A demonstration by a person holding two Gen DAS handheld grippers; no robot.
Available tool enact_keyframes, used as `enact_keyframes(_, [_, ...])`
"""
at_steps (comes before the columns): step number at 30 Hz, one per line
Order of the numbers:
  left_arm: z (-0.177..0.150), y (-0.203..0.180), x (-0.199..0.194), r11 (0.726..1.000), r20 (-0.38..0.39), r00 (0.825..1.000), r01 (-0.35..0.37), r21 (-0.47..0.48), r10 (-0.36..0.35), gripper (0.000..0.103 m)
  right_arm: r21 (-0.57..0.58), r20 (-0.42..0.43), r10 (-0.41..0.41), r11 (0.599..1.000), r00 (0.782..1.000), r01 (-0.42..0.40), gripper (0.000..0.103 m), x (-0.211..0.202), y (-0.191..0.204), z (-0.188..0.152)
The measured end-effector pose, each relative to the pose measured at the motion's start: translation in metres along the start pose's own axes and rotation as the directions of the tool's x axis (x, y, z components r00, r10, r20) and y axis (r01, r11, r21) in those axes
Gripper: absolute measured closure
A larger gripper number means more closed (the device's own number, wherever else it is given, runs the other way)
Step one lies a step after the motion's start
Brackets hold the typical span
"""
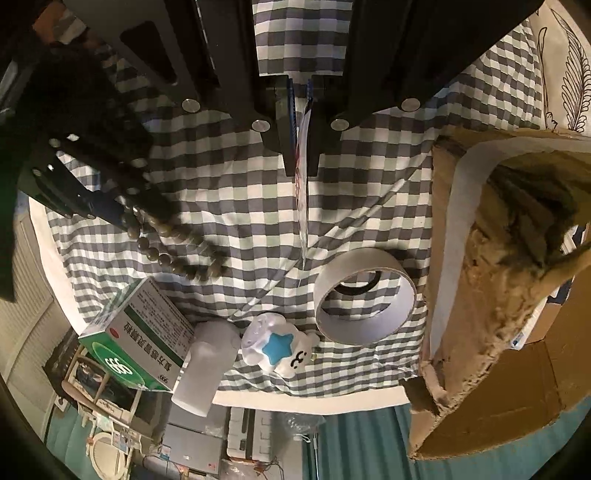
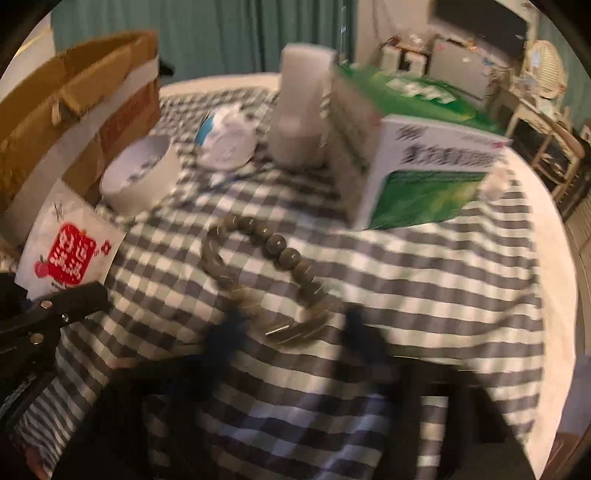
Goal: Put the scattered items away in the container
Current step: 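Grasp the bead bracelet with the right tool, then carry the sachet and bracelet into the box and open both tools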
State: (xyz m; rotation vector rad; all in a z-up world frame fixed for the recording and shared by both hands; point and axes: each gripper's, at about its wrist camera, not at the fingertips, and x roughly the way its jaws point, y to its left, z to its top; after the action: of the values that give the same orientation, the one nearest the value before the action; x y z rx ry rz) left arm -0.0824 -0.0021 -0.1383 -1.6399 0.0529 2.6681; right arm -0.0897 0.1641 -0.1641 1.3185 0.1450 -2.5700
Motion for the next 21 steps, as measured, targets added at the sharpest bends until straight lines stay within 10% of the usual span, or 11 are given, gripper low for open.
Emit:
enact_keyframes(2, [0.001, 0.0, -0.003, 1.0, 0.013, 1.0, 0.001, 0.0, -0.001, 0.099, 0.015, 0.014, 0.011, 1.0, 1.0, -0.012, 0.092, -0.006, -0.005, 0.0])
enact_keyframes(21, [0.016, -0.01, -0.061, 0.991, 0.153, 0.98, 0.13, 0.011, -0.13, 0.099, 0.092, 0.133, -0.007, 0.996, 0.991, -0.005, 0.092, -0.112, -0.007, 0.009])
